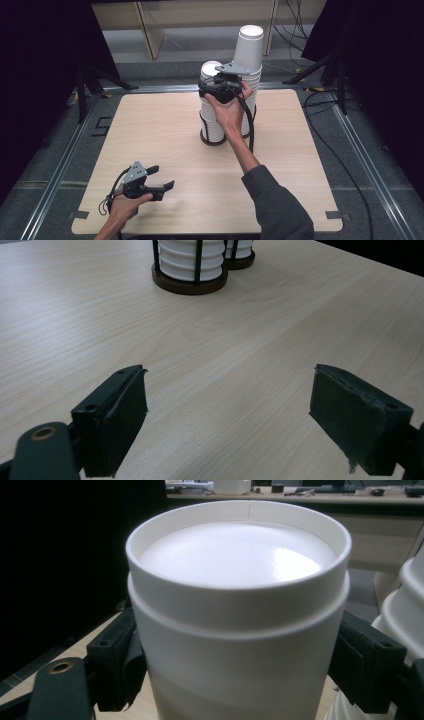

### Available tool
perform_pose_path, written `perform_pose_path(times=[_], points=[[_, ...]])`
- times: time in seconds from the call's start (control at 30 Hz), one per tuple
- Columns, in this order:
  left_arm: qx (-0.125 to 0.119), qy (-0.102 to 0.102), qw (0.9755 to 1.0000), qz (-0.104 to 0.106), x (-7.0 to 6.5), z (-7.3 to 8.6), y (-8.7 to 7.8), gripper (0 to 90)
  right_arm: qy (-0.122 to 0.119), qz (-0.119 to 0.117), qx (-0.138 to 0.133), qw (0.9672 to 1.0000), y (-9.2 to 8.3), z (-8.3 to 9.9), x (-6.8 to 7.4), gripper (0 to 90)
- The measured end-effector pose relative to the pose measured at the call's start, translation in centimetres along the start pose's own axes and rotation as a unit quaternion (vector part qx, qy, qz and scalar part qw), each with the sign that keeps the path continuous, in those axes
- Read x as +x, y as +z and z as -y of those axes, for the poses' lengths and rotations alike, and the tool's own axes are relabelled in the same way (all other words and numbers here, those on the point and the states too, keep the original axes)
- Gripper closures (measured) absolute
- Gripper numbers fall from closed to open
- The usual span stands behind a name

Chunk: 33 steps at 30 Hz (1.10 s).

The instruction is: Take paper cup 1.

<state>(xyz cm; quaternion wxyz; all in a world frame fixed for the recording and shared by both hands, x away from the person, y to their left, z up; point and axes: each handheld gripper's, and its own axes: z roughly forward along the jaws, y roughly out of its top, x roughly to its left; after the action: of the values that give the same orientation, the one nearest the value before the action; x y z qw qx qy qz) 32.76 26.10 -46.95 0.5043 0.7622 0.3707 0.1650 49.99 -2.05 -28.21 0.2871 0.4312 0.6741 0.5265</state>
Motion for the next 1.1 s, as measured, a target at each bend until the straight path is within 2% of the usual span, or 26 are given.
perform_pose_path(times=[0.03, 0.1, 0.2, 0.23, 0.33, 0.5, 0.6, 0.77, 0.83, 0.9, 1.1], points=[[0.003, 0.003, 1.0000, 0.000, 0.1, 0.0, 0.0, 14.6, 0.006, -0.003, -0.004, 1.0000, -0.2, -0.4, 0.1, 19.6], [0.003, 0.003, 1.0000, 0.000, 0.1, 0.0, 0.0, 14.7, -0.009, 0.001, -0.011, 0.9999, -0.6, -1.0, 0.1, 19.7], [-0.001, 0.004, 1.0000, 0.005, 0.1, 0.0, 0.1, 14.6, -0.007, -0.004, -0.018, 0.9998, -1.0, -1.6, 0.1, 19.6], [-0.003, 0.001, 1.0000, 0.005, 0.0, 0.1, 0.1, 14.7, 0.001, -0.006, -0.025, 0.9997, -1.6, -2.1, 0.1, 19.6], [-0.003, 0.000, 1.0000, 0.004, 0.0, 0.1, 0.1, 14.6, -0.009, -0.007, -0.037, 0.9993, -2.3, -2.7, -0.1, 19.6], [-0.002, 0.000, 1.0000, 0.004, 0.0, 0.1, 0.2, 14.7, -0.008, -0.025, -0.051, 0.9983, -3.7, -3.3, -0.2, 19.6], [0.001, 0.000, 1.0000, 0.003, 0.0, 0.1, 0.1, 14.7, -0.020, -0.032, -0.051, 0.9980, -4.5, -3.5, -0.1, 19.6], [0.003, 0.002, 1.0000, 0.002, 0.0, 0.1, 0.1, 14.6, -0.029, -0.053, -0.050, 0.9969, -5.8, -3.3, 0.3, 19.6], [-0.002, 0.000, 1.0000, 0.004, 0.0, 0.1, 0.1, 14.7, -0.026, -0.065, -0.044, 0.9965, -6.5, -3.1, 0.7, 19.6], [0.003, 0.004, 1.0000, 0.002, 0.1, 0.0, 0.1, 14.7, -0.048, -0.073, -0.045, 0.9952, -7.0, -2.8, 0.9, 19.6], [0.004, 0.004, 1.0000, 0.002, 0.1, 0.1, 0.1, 14.7, -0.047, -0.106, -0.037, 0.9926, -8.3, -1.1, 1.4, 19.6]])
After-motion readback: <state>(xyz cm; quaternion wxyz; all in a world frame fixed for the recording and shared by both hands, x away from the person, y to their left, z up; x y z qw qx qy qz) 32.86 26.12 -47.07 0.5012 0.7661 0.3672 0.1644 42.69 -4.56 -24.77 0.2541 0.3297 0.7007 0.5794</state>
